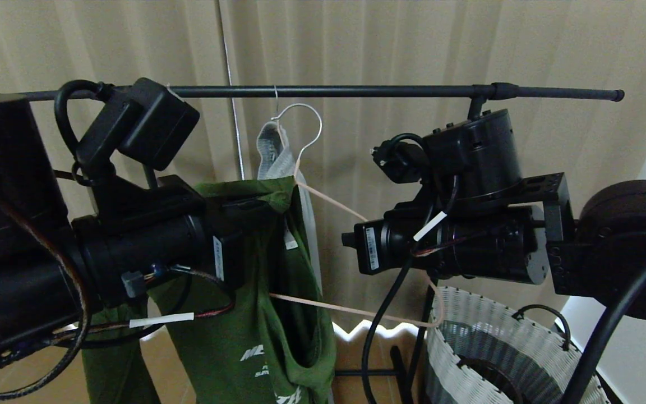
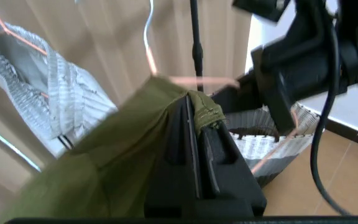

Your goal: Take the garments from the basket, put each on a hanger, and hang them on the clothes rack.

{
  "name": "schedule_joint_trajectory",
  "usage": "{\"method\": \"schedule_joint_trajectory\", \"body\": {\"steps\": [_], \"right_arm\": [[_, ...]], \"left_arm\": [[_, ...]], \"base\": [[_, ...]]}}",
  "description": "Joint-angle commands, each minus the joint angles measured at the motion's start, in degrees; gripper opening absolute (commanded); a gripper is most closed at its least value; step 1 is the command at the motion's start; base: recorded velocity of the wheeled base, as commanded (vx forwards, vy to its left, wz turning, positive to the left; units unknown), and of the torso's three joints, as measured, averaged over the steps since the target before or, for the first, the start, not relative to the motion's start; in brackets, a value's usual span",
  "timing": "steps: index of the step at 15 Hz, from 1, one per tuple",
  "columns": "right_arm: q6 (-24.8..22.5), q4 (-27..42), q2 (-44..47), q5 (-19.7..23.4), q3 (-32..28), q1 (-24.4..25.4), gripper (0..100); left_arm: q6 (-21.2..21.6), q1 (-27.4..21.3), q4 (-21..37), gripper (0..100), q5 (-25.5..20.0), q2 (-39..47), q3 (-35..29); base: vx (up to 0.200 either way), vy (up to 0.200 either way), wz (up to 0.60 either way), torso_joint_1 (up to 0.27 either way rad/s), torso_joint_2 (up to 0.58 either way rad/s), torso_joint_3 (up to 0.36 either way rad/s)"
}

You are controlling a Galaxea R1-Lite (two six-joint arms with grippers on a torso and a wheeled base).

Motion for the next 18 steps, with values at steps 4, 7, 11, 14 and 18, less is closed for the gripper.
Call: {"method": "schedule_joint_trajectory", "body": {"steps": [4, 7, 11, 14, 18], "right_arm": [[-0.26, -2.42, -1.27, -0.10, -0.29, -0.91, 0], [-0.26, -2.42, -1.62, -0.10, -0.12, -1.17, 0], [-0.34, -2.42, -1.88, -2.30, -0.12, -1.17, 0], [-0.34, -2.42, -2.32, -2.48, -0.03, -1.17, 0], [-2.45, -2.25, -4.78, -3.88, 1.03, -3.28, 0]], "left_arm": [[0.21, 0.27, -0.05, 0, 0.04, -0.77, 2.11], [0.65, 0.27, 0.04, 0, 0.04, -0.77, 2.37], [1.09, 0.10, -0.14, 0, 0.13, -1.74, 3.87], [2.15, 0.10, -0.05, 100, 0.04, -2.62, 4.31], [5.66, 0.01, -0.40, 100, -0.22, -6.84, 7.82]], "base": [[0.000, 0.000, 0.00, 0.000, 0.00, 0.000], [0.000, 0.000, 0.00, 0.000, 0.00, 0.000], [0.000, 0.000, 0.00, 0.000, 0.00, 0.000], [0.000, 0.000, 0.00, 0.000, 0.00, 0.000], [0.000, 0.000, 0.00, 0.000, 0.00, 0.000]]}}
